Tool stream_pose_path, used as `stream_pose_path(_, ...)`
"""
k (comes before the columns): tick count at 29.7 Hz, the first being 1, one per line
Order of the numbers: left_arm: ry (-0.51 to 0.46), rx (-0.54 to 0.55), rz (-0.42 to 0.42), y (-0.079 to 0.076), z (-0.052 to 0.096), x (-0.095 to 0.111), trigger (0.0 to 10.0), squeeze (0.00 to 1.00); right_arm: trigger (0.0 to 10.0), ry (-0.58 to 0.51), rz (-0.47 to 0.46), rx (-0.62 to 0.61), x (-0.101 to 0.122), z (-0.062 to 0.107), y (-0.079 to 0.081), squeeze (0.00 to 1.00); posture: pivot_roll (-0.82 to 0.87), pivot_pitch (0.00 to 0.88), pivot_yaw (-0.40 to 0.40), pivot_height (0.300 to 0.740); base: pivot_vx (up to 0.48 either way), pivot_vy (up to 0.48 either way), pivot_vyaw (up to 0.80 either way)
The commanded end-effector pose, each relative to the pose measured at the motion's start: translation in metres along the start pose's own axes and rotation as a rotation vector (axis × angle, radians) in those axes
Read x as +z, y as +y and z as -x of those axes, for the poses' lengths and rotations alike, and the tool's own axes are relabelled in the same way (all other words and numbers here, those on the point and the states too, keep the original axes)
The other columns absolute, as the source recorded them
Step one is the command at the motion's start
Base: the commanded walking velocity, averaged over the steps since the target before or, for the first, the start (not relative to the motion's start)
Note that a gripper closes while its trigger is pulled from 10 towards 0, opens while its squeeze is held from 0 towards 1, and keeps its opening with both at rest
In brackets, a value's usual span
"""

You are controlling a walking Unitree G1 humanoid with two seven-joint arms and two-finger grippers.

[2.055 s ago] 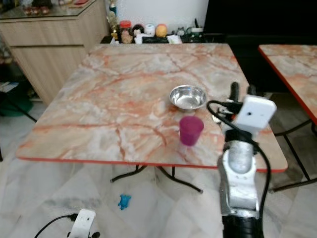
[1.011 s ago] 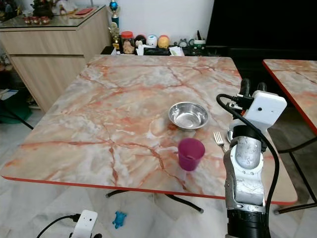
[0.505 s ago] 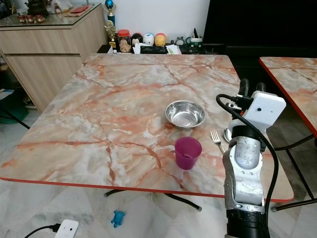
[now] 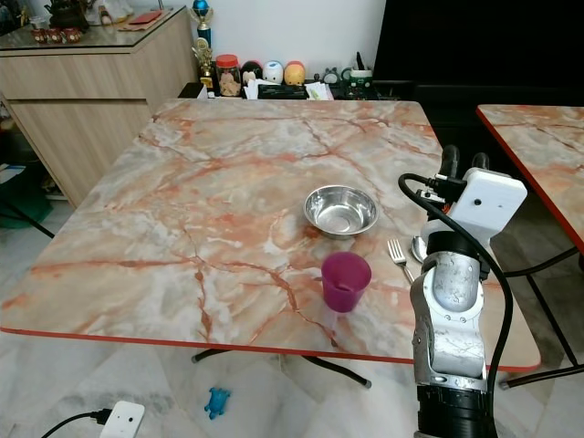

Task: Setting the table

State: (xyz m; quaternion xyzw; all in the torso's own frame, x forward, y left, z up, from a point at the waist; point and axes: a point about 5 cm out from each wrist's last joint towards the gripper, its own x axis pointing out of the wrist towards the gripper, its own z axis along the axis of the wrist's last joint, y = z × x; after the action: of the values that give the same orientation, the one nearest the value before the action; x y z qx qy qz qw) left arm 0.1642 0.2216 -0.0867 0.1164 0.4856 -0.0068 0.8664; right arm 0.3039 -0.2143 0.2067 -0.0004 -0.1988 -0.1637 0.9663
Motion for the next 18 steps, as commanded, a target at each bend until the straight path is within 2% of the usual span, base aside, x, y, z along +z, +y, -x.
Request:
stream_pose_path(1,0.019,-0.005,-0.002,0.0003,0.0004,-0.0036,10.0,0.00,10.0,0.001,-0.006,0.000,-0.0008,-0.0010,0.0017,0.00,-0.03,0.000,0.009,0.740,0.274,0.000,0.00)
stream_pose_path(13,0.022,-0.003,-0.010,0.0005,0.0009,-0.0058,10.0,0.00,10.0,0.002,-0.016,0.007,-0.0015,-0.0023,0.0049,0.00,-0.03,0.000,0.008,0.740,0.300,0.000,0.00)
stream_pose_path(18,0.016,-0.011,-0.010,-0.0008,0.0008,-0.0050,10.0,0.00,10.0,0.000,-0.015,0.003,-0.0013,-0.0017,0.0042,0.00,-0.03,0.000,0.008,0.740,0.000,0.000,0.00)
